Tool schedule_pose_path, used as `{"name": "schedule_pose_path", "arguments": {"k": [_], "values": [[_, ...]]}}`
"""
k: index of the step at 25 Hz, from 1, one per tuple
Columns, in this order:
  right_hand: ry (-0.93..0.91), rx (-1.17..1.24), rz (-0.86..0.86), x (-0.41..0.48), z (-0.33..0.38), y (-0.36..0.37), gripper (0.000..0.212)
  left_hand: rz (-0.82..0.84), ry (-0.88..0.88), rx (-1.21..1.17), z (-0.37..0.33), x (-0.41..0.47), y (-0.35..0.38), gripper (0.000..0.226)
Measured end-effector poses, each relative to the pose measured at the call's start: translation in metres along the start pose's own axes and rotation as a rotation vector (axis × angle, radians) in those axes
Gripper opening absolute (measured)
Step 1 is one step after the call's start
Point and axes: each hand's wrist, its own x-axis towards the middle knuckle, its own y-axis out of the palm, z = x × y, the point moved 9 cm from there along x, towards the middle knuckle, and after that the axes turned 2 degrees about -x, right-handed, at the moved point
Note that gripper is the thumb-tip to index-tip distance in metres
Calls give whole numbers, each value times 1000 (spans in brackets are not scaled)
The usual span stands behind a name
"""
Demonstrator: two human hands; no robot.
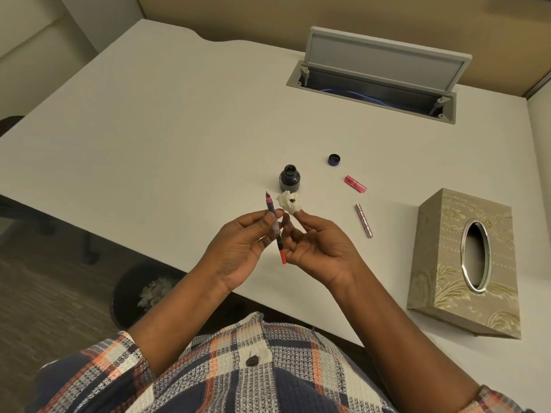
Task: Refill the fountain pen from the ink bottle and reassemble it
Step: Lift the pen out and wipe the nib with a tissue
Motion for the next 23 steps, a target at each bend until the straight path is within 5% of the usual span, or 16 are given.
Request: {"name": "schedule_pose_path", "arguments": {"k": [7, 15, 23], "values": [[-19, -40, -69, 3, 0, -8, 56, 19, -149, -131, 15, -5, 3, 18], [30, -3, -2, 1, -12, -1, 15, 134, -174, -183, 15, -8, 16, 26], [152, 98, 152, 3, -18, 9, 34, 150, -178, -279, 15, -9, 23, 20]]}}
